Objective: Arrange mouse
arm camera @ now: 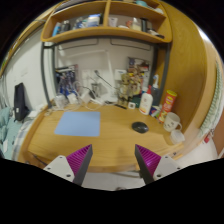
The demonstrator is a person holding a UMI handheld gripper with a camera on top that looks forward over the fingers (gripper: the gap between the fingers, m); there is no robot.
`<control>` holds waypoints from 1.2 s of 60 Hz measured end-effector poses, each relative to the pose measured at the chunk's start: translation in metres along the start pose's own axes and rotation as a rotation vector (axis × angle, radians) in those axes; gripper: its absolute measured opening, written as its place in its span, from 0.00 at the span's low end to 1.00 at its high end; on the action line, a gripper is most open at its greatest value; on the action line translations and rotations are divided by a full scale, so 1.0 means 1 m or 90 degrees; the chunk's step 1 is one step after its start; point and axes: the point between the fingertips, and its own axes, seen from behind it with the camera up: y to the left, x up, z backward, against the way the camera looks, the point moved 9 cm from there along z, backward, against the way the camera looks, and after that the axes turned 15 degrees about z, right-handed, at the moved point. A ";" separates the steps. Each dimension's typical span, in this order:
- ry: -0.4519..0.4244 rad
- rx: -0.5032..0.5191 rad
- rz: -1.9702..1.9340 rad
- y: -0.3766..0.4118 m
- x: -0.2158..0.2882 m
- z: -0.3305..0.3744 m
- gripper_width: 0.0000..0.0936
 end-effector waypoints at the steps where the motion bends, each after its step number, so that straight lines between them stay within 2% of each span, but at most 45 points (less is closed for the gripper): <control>1: 0.006 -0.006 -0.002 -0.009 -0.005 -0.007 0.93; 11: 0.065 -0.039 -0.012 -0.079 -0.043 -0.069 0.92; 20: 0.100 -0.028 0.013 -0.120 -0.057 -0.131 0.91; 38: 0.124 0.035 0.056 -0.157 -0.042 -0.242 0.91; 61: 0.146 0.074 0.027 -0.199 -0.017 -0.315 0.90; 67: 0.152 0.089 -0.002 -0.204 -0.017 -0.324 0.86; 72: 0.149 0.090 -0.009 -0.208 -0.017 -0.326 0.77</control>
